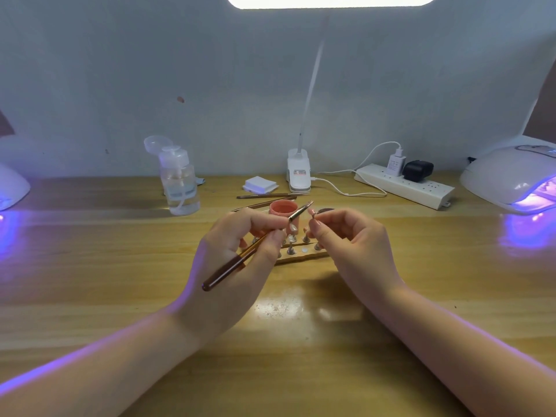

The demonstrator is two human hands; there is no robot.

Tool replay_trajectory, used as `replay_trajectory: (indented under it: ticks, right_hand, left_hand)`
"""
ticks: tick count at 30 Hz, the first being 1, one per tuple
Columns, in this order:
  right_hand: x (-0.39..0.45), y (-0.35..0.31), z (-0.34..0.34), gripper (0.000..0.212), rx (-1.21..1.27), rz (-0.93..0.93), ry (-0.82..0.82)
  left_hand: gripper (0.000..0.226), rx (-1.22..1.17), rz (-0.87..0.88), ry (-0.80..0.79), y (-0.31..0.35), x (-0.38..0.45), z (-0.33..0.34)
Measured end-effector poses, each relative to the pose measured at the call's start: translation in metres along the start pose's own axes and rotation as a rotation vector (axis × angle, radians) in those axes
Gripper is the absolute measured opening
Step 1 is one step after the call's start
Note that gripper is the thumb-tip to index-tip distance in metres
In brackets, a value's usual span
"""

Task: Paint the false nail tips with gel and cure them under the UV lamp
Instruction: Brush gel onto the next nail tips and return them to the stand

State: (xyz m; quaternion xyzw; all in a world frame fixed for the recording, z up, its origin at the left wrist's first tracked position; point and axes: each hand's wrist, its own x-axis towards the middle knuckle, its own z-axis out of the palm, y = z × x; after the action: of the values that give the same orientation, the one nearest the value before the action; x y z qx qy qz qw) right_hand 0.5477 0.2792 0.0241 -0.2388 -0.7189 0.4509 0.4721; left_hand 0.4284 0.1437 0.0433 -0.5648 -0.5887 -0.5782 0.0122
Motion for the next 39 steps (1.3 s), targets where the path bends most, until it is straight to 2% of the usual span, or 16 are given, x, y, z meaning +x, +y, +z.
replay_trajectory:
  ticks: [6, 11, 14, 17, 21, 26, 30, 34, 39]
  right_hand:
    - [0.0, 0.001, 0.0, 0.004, -0.037, -0.005, -0.014]
    - [-0.001, 0.001, 0.0, 0.004, -0.067, -0.028, -0.015]
    - [-0.001, 0.001, 0.0, 0.004, -0.075, -0.026, -0.022]
    - [0.0, 0.001, -0.001, 0.003, -0.071, -0.017, -0.005]
    - [-0.001, 0.001, 0.0, 0.004, -0.081, -0.02, -0.012]
    - [-0.001, 0.001, -0.001, 0.005, -0.089, -0.012, -0.01]
    - [-0.002, 0.0, 0.0, 0.006, -0.096, -0.02, -0.015]
    - [-0.002, -0.001, 0.0, 0.006, -0.107, -0.011, -0.02]
    - [-0.001, -0.002, -0.001, 0.008, -0.125, -0.012, -0.023]
  left_hand:
    - [0.018, -0.042, 0.009, -0.014, -0.003, -0.002, -0.002]
    - [0.007, -0.093, -0.053, 0.005, -0.004, 0.0, 0.001]
    - [0.015, -0.15, -0.047, -0.032, -0.004, -0.001, -0.001]
    - [0.017, -0.244, -0.065, 0.011, -0.005, 0.001, -0.001]
    - [0.009, -0.26, -0.132, 0.013, -0.008, 0.002, 0.003]
    - [0.018, -0.311, -0.105, -0.004, -0.008, 0.0, 0.0]
    - [0.011, -0.313, -0.159, 0.041, -0.01, 0.003, 0.003]
    - [0.016, -0.327, -0.124, -0.028, -0.01, 0.002, 0.001]
    - [0.013, -0.345, -0.153, 0.024, -0.011, 0.004, 0.003]
